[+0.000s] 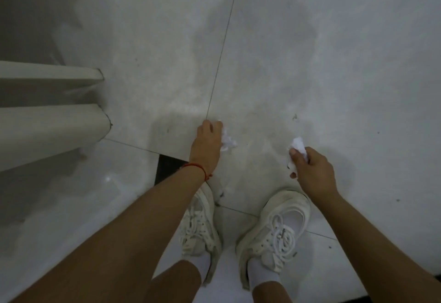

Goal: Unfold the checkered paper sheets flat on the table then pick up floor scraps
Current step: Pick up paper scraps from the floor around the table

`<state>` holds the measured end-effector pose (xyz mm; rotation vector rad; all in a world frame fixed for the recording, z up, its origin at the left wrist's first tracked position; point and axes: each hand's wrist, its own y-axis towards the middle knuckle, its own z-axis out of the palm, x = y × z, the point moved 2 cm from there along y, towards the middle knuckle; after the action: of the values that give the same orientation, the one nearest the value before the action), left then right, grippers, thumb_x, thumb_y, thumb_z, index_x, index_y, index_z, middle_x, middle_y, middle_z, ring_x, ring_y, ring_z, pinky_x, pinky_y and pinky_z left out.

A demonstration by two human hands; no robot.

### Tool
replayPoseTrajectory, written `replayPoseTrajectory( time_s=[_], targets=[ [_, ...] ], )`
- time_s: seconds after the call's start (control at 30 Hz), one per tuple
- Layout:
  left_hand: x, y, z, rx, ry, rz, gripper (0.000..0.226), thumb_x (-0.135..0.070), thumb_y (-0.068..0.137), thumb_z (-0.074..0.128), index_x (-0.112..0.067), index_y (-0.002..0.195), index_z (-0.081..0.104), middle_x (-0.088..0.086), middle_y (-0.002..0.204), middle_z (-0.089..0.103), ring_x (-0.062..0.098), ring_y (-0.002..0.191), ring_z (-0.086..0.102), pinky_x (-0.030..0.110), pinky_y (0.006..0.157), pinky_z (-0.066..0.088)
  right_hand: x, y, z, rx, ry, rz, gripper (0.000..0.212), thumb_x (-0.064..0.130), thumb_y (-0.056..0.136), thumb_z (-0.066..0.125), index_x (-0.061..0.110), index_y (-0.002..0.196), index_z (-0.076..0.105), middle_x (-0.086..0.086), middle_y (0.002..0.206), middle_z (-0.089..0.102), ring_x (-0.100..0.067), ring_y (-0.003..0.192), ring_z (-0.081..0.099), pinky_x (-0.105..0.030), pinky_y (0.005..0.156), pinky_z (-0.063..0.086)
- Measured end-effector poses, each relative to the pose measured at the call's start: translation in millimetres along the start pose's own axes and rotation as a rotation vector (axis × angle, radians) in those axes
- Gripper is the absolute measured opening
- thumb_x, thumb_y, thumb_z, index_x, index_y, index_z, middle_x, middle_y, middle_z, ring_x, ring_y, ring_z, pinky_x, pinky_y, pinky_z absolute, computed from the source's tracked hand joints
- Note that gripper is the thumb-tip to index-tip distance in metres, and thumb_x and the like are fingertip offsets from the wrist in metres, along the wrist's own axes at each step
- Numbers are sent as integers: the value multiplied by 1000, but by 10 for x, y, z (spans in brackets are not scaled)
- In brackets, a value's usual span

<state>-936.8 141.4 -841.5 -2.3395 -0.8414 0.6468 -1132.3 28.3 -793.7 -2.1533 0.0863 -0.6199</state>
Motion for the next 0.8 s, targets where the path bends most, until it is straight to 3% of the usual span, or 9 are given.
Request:
replayPoseTrajectory(
  time_s=[0.1, 0.2, 0.3, 0.43, 0.6, 0.7, 0.8],
  targets=[
    [4, -7, 69, 28, -80, 50, 27, 4, 88, 45, 1, 114, 52, 21, 120, 50, 31, 103, 51, 25, 79, 38, -156, -18, -2, -22, 8, 21, 33, 30, 93, 49, 1, 86, 61, -17, 79, 65, -15, 56, 59, -4, 42, 38],
    [-16, -48, -43, 36, -221, -21, 17, -4, 89, 50, 6, 100, 58, 25, 108, 58, 33, 95, 55, 24, 70, 31, -213, -124, -75, -25, -11, 25, 35, 31, 94, 48, 0, 84, 61, -20, 80, 66, -29, 68, 63, -17, 49, 42],
    [-122, -201, -300, -6, -364, -115, 15, -8, 88, 56, 5, 91, 61, 23, 97, 62, 30, 85, 56, 22, 70, 33, -153, -308, -242, -18, -11, 25, 34, 30, 94, 47, 1, 80, 59, -19, 79, 65, -31, 71, 62, -24, 53, 41],
    [-345, -573, -816, -26, -437, -112, 14, -10, 85, 61, 4, 88, 64, 21, 92, 64, 28, 80, 56, 25, 69, 38, 123, -634, -563, 3, 26, 11, 39, 30, 94, 48, -6, 84, 59, -24, 82, 66, -36, 74, 64, -37, 72, 48],
    [-623, -1104, -1639, -36, -367, -6, 18, -16, 88, 58, 1, 88, 63, 20, 95, 59, 30, 82, 58, 29, 70, 44, 606, -1189, -1144, -10, 58, -33, 39, 28, 93, 50, -9, 84, 57, -27, 81, 65, -38, 76, 64, -41, 73, 50],
    [-806, -1404, -2233, 10, -354, -24, 16, -15, 88, 57, 0, 90, 63, 20, 95, 64, 32, 87, 60, 34, 74, 47, 886, -1582, -1572, -20, 74, -44, 39, 28, 93, 50, -10, 85, 56, -28, 83, 64, -40, 80, 63, -50, 78, 52],
    [-1032, -1737, -2873, -47, -390, -45, 15, -16, 87, 58, -2, 90, 63, 17, 93, 67, 30, 85, 61, 33, 74, 49, 1128, -2019, -2030, -53, 95, -32, 39, 29, 94, 49, -8, 84, 56, -26, 84, 64, -39, 82, 64, -48, 77, 52]
  ],
)
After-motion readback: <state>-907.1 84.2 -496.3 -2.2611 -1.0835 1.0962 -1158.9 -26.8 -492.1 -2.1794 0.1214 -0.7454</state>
